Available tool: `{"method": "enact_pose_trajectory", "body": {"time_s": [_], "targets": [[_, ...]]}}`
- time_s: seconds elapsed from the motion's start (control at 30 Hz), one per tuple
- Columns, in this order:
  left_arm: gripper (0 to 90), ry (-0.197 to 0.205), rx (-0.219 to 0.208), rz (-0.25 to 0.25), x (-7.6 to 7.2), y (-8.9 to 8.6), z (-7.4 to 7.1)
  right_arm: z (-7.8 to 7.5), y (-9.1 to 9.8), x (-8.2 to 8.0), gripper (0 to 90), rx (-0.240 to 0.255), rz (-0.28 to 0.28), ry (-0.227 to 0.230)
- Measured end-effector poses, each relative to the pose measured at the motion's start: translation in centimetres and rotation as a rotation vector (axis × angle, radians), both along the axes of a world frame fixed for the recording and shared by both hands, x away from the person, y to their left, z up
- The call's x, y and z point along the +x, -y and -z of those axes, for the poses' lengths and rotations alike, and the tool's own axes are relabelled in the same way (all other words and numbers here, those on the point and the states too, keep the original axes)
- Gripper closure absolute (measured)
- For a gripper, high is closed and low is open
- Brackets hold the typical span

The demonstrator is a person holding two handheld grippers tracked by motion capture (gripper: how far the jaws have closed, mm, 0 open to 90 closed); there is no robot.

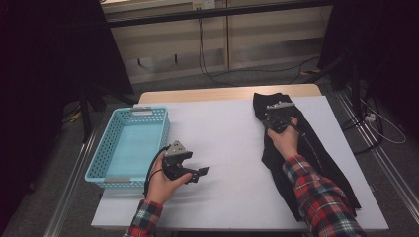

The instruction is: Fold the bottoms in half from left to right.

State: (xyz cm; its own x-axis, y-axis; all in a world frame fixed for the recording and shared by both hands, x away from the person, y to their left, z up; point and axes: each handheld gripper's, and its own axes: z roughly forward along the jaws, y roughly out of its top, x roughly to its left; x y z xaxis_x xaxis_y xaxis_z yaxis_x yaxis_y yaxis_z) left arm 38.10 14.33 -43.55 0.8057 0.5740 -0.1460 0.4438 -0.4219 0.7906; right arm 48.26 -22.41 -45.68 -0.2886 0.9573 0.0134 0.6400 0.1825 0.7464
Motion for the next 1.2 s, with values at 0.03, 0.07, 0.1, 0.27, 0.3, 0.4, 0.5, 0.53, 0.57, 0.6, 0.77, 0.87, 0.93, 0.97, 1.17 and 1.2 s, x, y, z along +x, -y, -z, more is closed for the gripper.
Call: {"method": "enact_pose_trajectory", "body": {"time_s": [0.03, 0.07, 0.1, 0.27, 0.3, 0.4, 0.5, 0.53, 0.57, 0.6, 0.77, 0.87, 0.93, 0.97, 1.17, 1.2], "targets": [[11.4, 0.000, 0.000, 0.000, 0.0, 0.0, 0.0, -0.1, -0.3, -0.1, 85.7, -0.010, -0.017, 0.005], [11.4, 0.000, -0.002, -0.001, 0.0, 0.0, 0.0, -0.1, -0.4, -0.2, 85.7, -0.014, -0.026, 0.006], [11.4, -0.001, -0.004, -0.001, 0.0, 0.0, 0.0, -0.1, -0.6, -0.2, 85.7, -0.015, -0.034, 0.008], [11.2, 0.004, -0.001, 0.002, 0.0, 0.1, 0.0, -0.3, -1.0, -0.5, 85.7, -0.006, -0.065, 0.000], [11.2, 0.002, -0.003, 0.001, 0.0, 0.2, 0.0, -0.4, -1.1, -0.5, 85.7, -0.002, -0.073, 0.002], [11.2, 0.004, 0.005, 0.003, 0.0, 0.2, 0.0, -0.6, -1.4, -0.7, 85.7, 0.010, -0.094, 0.000], [11.2, 0.000, 0.003, 0.005, 0.1, 0.3, 0.0, -0.8, -1.8, -0.9, 85.8, 0.022, -0.115, 0.002], [11.2, 0.000, 0.004, 0.005, 0.1, 0.3, 0.0, -0.8, -2.0, -1.0, 85.7, 0.022, -0.124, 0.003], [11.2, 0.002, 0.005, 0.006, 0.1, 0.3, 0.0, -0.8, -2.2, -1.1, 85.7, 0.026, -0.133, 0.002], [11.2, 0.002, 0.005, 0.006, 0.1, 0.3, 0.0, -0.8, -2.2, -1.1, 85.7, 0.026, -0.133, 0.002], [11.2, -0.001, 0.006, 0.005, 0.1, 0.2, 0.0, -1.0, -4.1, -2.1, 85.7, 0.029, -0.224, 0.001], [11.2, -0.001, 0.006, 0.004, 0.1, 0.2, 0.0, -1.1, -5.1, -2.7, 85.7, 0.044, -0.275, -0.006], [10.9, 0.002, 0.004, 0.000, 0.2, 0.2, 0.0, -1.2, -5.7, -3.1, 85.7, 0.061, -0.302, -0.013], [10.9, 0.002, 0.004, -0.003, 0.2, 0.1, 0.0, -1.2, -6.0, -3.3, 85.6, 0.057, -0.321, -0.012], [10.7, 0.001, 0.004, -0.015, 0.2, 0.0, 0.0, -1.4, -8.5, -5.0, 85.6, 0.047, -0.433, -0.021], [10.7, 0.001, 0.007, -0.019, 0.2, -0.1, 0.0, -1.3, -9.0, -5.3, 85.6, 0.048, -0.450, -0.025]]}}
